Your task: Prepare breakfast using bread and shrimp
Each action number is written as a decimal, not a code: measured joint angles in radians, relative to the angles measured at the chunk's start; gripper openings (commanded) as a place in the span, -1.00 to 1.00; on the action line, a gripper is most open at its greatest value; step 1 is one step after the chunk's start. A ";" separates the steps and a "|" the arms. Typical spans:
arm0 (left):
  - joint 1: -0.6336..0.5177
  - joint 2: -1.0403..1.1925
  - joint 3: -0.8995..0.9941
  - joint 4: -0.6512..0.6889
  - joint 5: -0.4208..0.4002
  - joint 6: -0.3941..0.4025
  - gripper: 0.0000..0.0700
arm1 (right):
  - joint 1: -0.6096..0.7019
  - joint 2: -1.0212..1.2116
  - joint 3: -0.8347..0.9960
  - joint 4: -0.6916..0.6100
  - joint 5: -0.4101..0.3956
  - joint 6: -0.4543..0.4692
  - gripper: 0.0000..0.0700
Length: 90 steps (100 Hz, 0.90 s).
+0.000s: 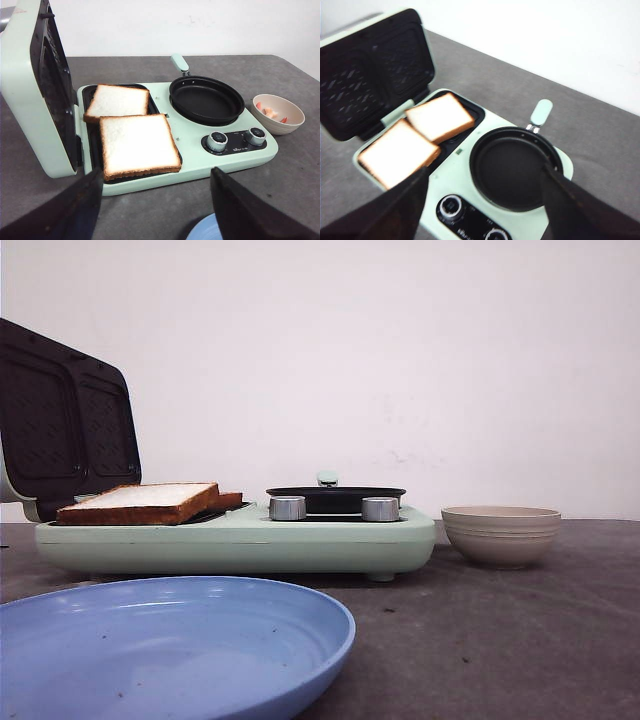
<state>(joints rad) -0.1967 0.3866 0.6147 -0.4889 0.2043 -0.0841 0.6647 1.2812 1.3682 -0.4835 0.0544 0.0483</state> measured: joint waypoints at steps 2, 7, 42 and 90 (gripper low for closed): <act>0.000 0.000 0.000 0.000 0.000 0.000 0.01 | 0.000 -0.024 -0.032 0.014 0.000 0.000 0.14; 0.000 0.000 0.000 0.000 0.000 0.000 0.01 | 0.000 -0.086 -0.113 0.048 -0.001 0.000 0.14; 0.000 0.000 0.000 0.000 0.000 0.000 0.01 | 0.000 -0.372 -0.620 0.189 -0.001 0.061 0.14; 0.000 0.000 0.000 0.009 0.000 -0.041 0.01 | 0.000 -0.489 -0.866 0.320 -0.002 0.187 0.14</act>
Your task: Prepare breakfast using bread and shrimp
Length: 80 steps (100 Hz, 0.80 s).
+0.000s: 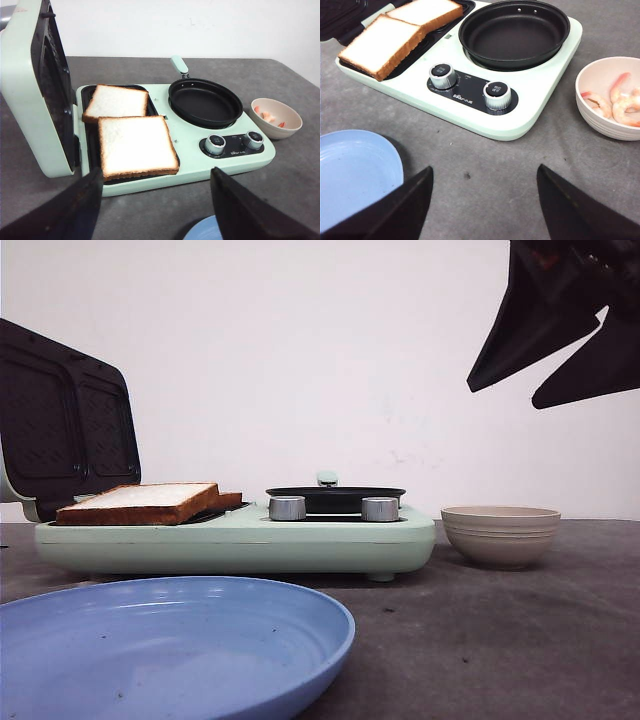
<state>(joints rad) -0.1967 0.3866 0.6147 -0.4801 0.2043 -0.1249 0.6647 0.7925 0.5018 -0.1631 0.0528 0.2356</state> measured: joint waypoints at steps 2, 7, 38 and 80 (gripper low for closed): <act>0.000 0.000 0.000 0.005 0.000 -0.008 0.02 | 0.000 0.000 0.000 0.000 0.000 0.000 0.14; 0.000 0.000 0.000 0.017 0.000 -0.026 0.02 | 0.000 0.000 0.000 0.001 0.000 0.001 0.14; 0.003 0.029 0.000 0.095 -0.146 -0.237 0.36 | 0.000 0.000 0.000 0.002 0.000 0.002 0.14; 0.103 0.178 0.120 0.290 -0.103 -0.559 0.34 | 0.000 0.000 0.000 0.003 -0.009 -0.015 0.14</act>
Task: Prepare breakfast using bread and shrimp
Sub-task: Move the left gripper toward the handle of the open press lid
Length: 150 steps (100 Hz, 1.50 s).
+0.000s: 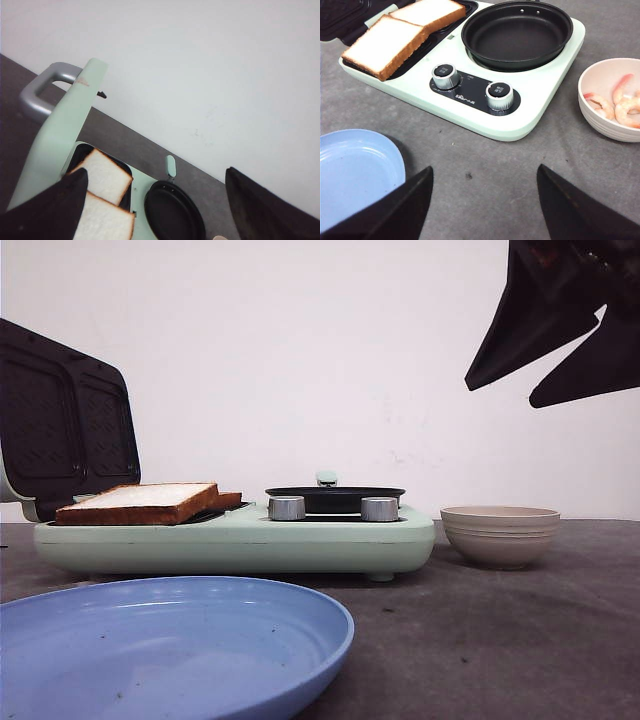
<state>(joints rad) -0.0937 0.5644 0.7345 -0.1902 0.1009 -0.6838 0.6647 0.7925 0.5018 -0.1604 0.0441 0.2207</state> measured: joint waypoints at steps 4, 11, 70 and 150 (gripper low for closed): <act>0.014 0.031 0.027 -0.002 0.007 -0.009 0.34 | 0.000 0.000 0.000 0.000 0.000 -0.006 0.14; 0.047 0.086 0.085 -0.018 0.027 -0.015 0.34 | 0.000 0.000 0.000 0.000 0.000 -0.013 0.14; 0.412 0.555 0.314 0.055 0.432 -0.246 0.34 | 0.000 0.000 0.000 0.000 -0.002 -0.039 0.14; 0.434 0.750 0.314 0.059 0.534 -0.254 0.34 | 0.000 0.000 0.000 0.015 0.005 -0.030 0.14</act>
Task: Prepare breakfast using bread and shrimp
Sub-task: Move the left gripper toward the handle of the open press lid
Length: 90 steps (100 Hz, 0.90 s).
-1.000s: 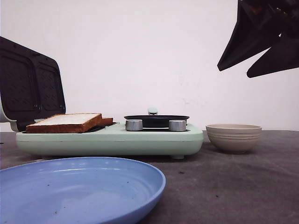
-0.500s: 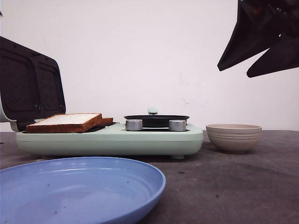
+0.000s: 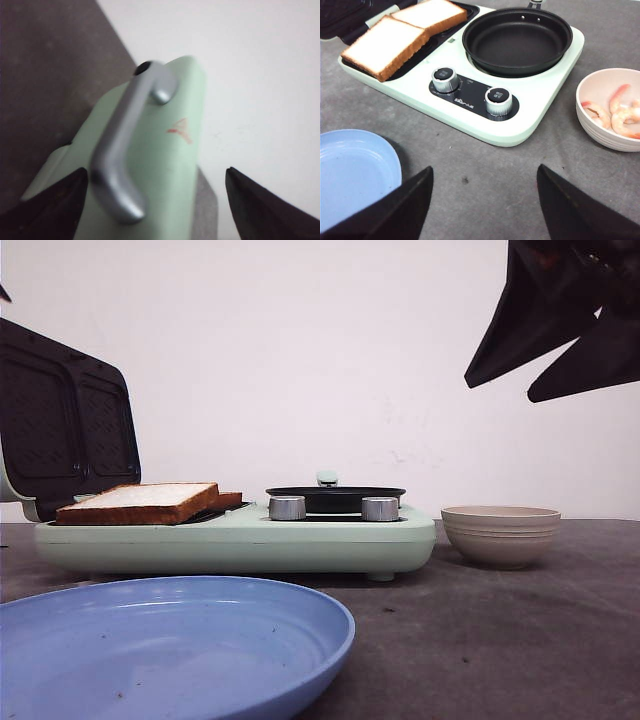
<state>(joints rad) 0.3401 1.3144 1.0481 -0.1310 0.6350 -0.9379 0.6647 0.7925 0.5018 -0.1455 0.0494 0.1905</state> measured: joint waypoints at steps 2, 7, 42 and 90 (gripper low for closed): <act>0.000 0.001 0.000 -0.003 0.000 0.005 0.34 | 0.000 0.000 0.000 0.000 0.000 0.000 0.14; 0.000 0.002 0.000 -0.005 -0.002 0.010 0.34 | 0.000 0.000 0.000 0.000 0.000 0.000 0.14; -0.007 0.040 0.000 0.000 -0.029 0.022 0.34 | 0.000 0.000 0.000 0.001 0.003 0.014 0.14; -0.047 0.092 0.006 0.082 -0.031 -0.017 -0.02 | 0.000 0.000 0.000 0.000 0.003 0.024 0.14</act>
<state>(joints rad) 0.2935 1.4063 1.0538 -0.0490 0.6044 -0.9550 0.6647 0.7925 0.5018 -0.1452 0.0525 0.2146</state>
